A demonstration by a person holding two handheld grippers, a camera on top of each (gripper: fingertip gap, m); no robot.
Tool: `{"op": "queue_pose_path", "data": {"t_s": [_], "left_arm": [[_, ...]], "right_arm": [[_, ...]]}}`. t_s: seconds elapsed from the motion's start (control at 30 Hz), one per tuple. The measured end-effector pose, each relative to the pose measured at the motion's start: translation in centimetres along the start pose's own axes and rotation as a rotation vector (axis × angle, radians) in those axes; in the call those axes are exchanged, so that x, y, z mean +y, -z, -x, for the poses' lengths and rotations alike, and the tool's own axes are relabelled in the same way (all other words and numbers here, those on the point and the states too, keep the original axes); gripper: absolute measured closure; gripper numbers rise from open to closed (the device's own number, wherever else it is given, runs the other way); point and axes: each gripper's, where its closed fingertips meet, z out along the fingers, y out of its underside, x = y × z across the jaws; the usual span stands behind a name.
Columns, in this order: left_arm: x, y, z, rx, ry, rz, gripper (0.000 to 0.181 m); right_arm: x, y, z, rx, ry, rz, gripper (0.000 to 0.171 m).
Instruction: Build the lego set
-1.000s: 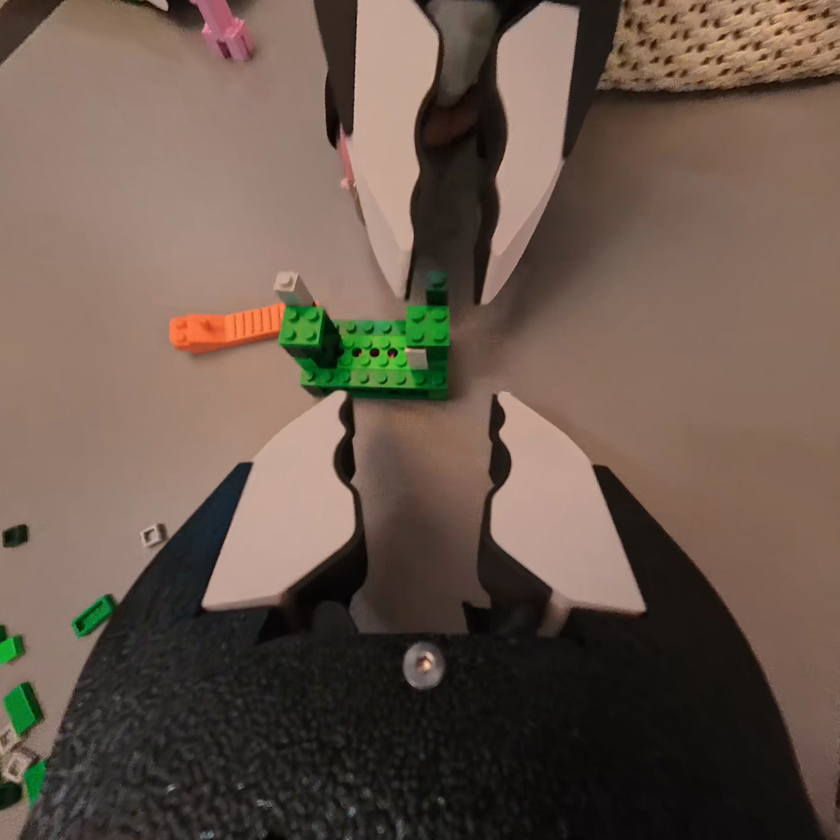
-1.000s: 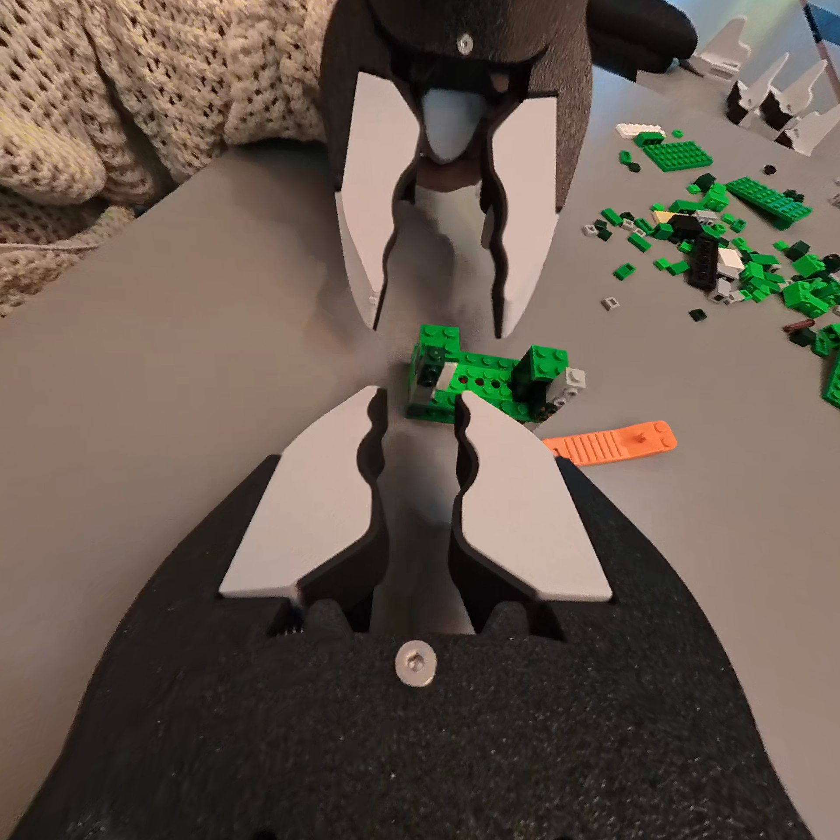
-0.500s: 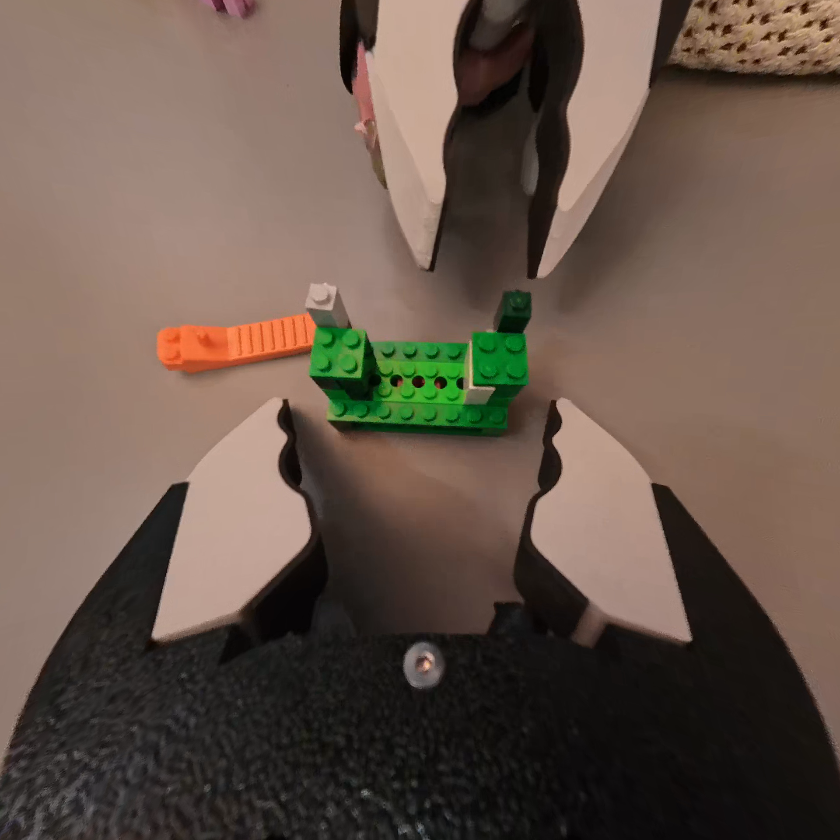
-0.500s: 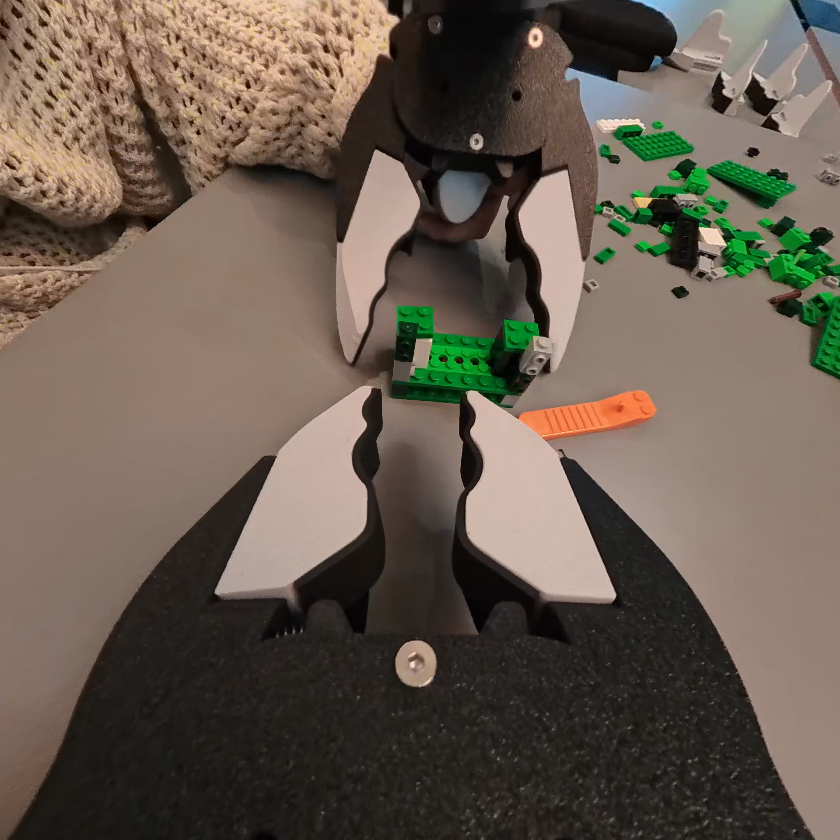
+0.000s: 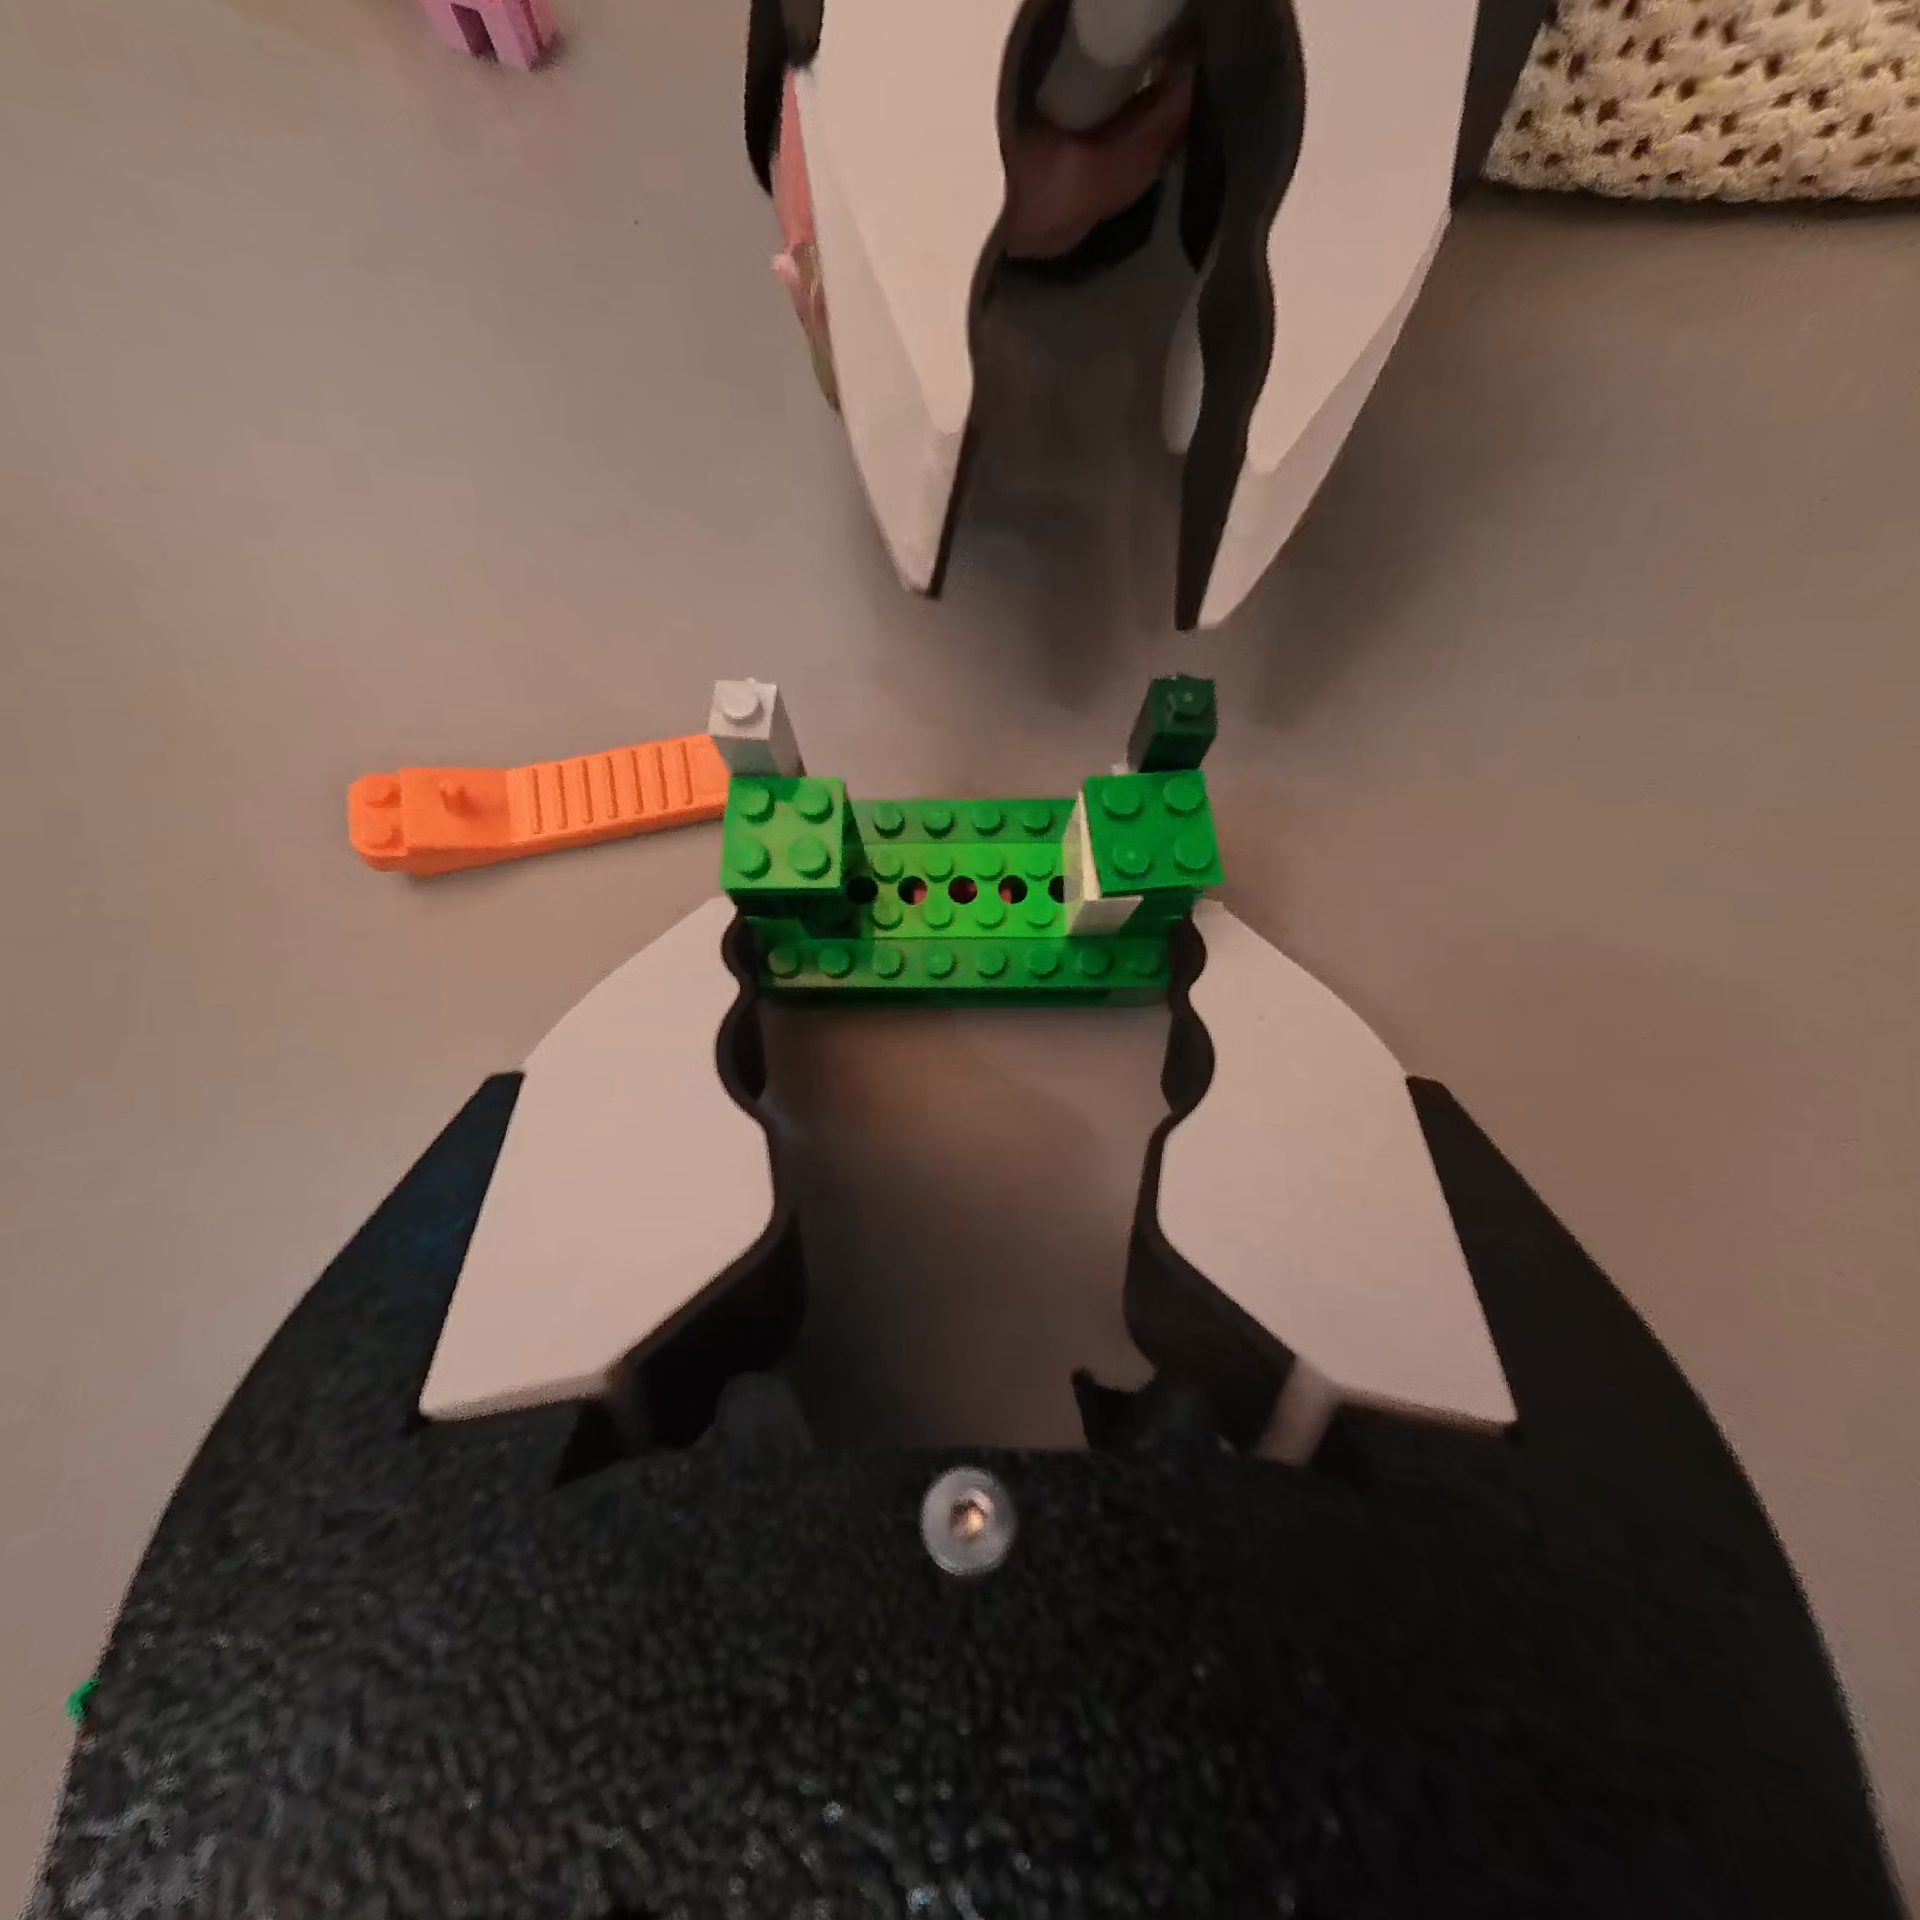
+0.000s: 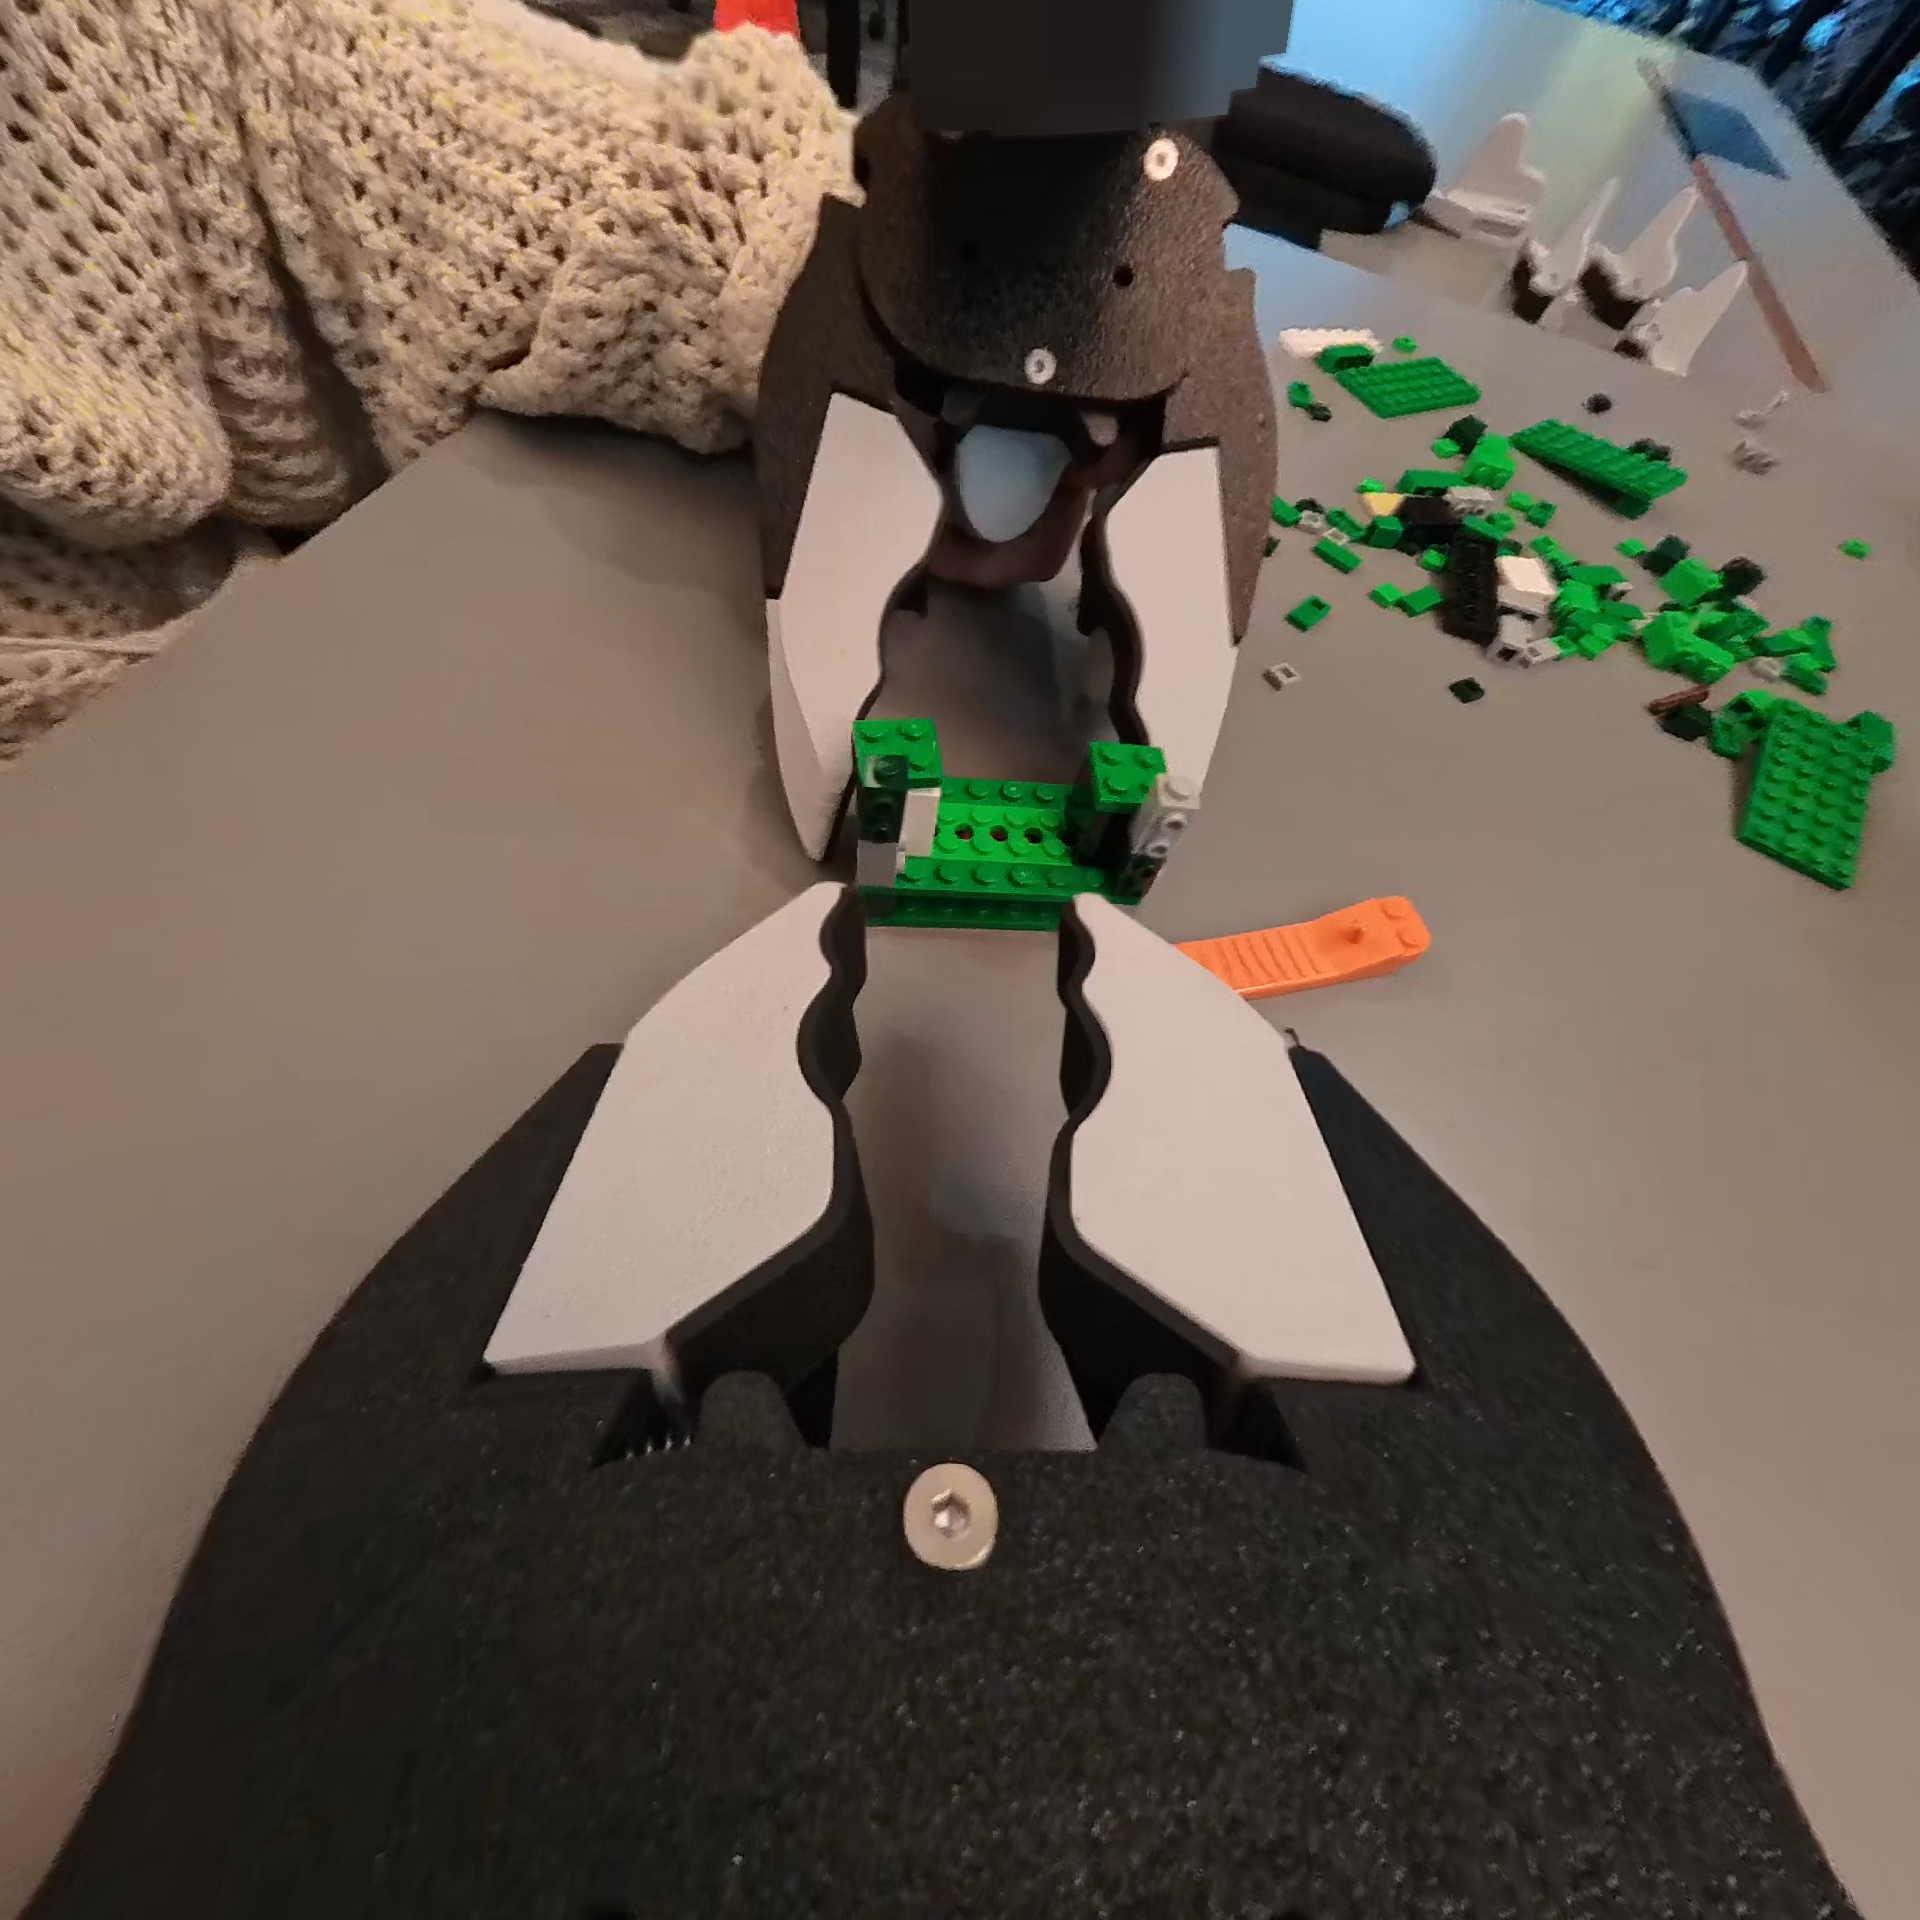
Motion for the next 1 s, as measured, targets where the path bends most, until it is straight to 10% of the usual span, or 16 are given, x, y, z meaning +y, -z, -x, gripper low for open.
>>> {"op": "queue_pose_path", "data": {"t_s": [0.2, 0.5, 1.0], "left_arm": [[0.0, 0.1, 0.8, -0.064, 0.065, -0.001, 0.106], [-0.6, 0.5, 1.5, -0.075, 0.309, -0.077, 0.106], [-0.8, 0.3, 1.7, -0.130, 0.407, -0.052, 0.106]], "right_arm": [[-1.1, 1.3, -0.7, 0.342, 0.229, -0.068, 0.121], [-1.0, -1.0, 1.2, 0.685, 0.939, 0.279, 0.110], [-0.7, -2.2, -1.5, 0.737, 1.027, 0.466, 0.116]]}}
